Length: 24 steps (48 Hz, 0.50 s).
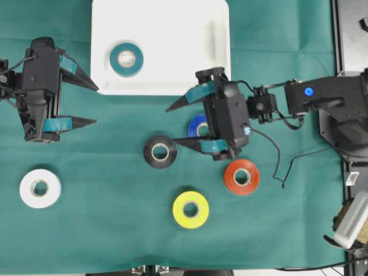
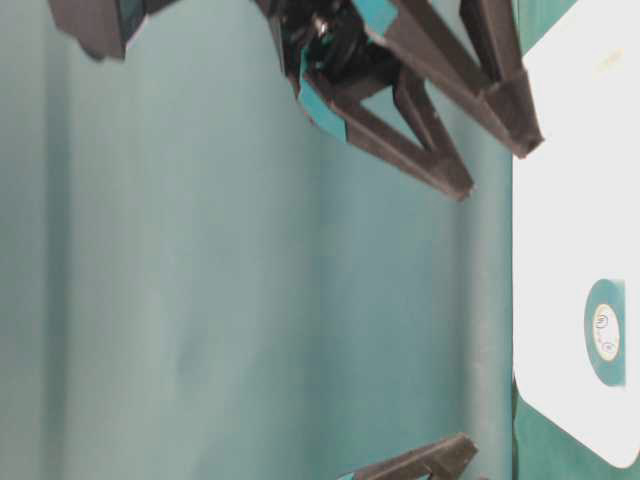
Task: Put the tape alternately from left to right into the white case.
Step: 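Withdraw the right gripper back over the blue tape roll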
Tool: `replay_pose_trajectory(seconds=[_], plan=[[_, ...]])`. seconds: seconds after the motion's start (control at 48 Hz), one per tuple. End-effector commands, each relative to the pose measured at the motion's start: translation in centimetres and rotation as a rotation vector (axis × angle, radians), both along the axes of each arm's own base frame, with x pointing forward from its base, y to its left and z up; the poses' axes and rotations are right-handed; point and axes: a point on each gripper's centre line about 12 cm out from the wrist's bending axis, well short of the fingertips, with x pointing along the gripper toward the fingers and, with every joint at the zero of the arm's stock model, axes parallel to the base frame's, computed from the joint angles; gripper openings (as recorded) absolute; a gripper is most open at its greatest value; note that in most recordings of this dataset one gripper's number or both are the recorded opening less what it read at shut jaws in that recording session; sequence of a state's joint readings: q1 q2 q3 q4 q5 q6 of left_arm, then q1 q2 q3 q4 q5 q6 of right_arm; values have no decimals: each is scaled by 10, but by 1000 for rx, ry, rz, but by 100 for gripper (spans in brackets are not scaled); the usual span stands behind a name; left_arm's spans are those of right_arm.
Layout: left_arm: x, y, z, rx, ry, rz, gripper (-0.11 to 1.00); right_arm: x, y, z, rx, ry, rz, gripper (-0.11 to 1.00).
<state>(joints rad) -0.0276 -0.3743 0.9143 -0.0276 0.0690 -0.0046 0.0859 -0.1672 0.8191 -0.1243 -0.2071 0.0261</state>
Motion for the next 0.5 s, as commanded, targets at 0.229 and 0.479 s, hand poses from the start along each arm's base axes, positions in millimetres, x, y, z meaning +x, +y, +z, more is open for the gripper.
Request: replay_pose_trajectory(seconds=[0.229,0.479], plan=[[2,-4,9,-2,-32,-13,59,-4,1,10,13,-51,2,74],[2,-7,9,-2,-32,-24,59,-3,1,10,18,-52,-1,74]])
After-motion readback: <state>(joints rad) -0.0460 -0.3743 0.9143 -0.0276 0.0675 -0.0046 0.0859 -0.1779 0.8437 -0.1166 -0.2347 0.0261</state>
